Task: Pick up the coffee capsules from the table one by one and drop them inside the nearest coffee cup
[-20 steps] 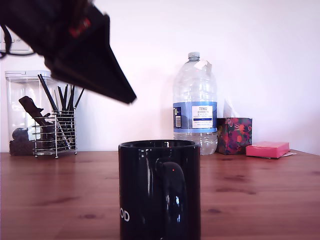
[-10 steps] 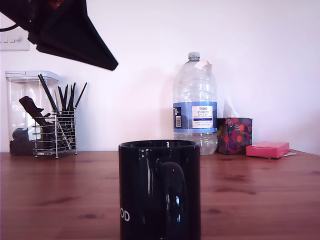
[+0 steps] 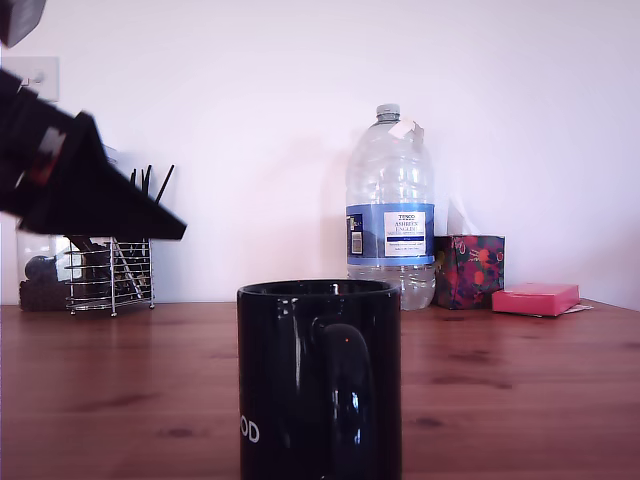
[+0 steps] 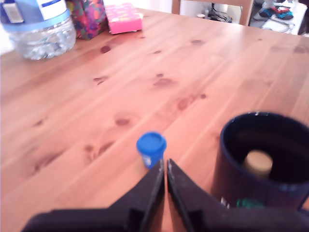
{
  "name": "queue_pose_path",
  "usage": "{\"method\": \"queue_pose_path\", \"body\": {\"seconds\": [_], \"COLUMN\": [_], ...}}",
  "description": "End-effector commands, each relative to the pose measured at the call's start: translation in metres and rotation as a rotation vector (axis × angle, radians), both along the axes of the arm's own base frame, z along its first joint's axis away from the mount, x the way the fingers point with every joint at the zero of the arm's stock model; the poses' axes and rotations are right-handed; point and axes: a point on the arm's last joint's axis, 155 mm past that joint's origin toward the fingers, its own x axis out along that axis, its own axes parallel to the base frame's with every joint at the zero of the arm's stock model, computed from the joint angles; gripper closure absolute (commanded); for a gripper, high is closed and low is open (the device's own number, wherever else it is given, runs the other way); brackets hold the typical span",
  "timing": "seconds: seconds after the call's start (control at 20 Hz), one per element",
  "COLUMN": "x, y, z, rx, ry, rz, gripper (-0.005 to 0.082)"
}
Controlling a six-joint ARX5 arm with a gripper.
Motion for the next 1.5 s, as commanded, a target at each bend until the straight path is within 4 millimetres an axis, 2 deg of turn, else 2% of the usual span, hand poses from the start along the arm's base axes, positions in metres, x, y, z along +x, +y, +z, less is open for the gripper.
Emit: {"method": "queue_pose_path", "body": {"seconds": [0.0,0.25,0.3,0.35,0.4,0.45,0.5,0.75,1.25,1.45], "x": [-0.005,-0.007,-0.007,-0.007,-0.007,-0.007,-0.007,0.001,0.016,0.031], "y": [0.004,0.004,0.004,0.004,0.004,0.004,0.004,-0.004,-0.017,-0.027], "z": [-0.015,-0.018,-0.018,-0.018,-0.021,-0.024,-0.029,-0.041,-0.078,-0.084], "rx": [0.012,0.017,0.017,0.018,0.022,0.028,0.036,0.034,0.041,0.044], "ry": [0.027,0.036,0.036,0.037,0.044,0.053,0.065,0.069,0.081,0.088], "rz": [0.003,0.000,0.000,0.000,0.000,0.000,-0.001,-0.011,-0.030,-0.031], "gripper": [0.0793,0.0778,0.0701,0.0570,0.0392,0.0268,0.0206,0.0200,0.0195,0.0195]}}
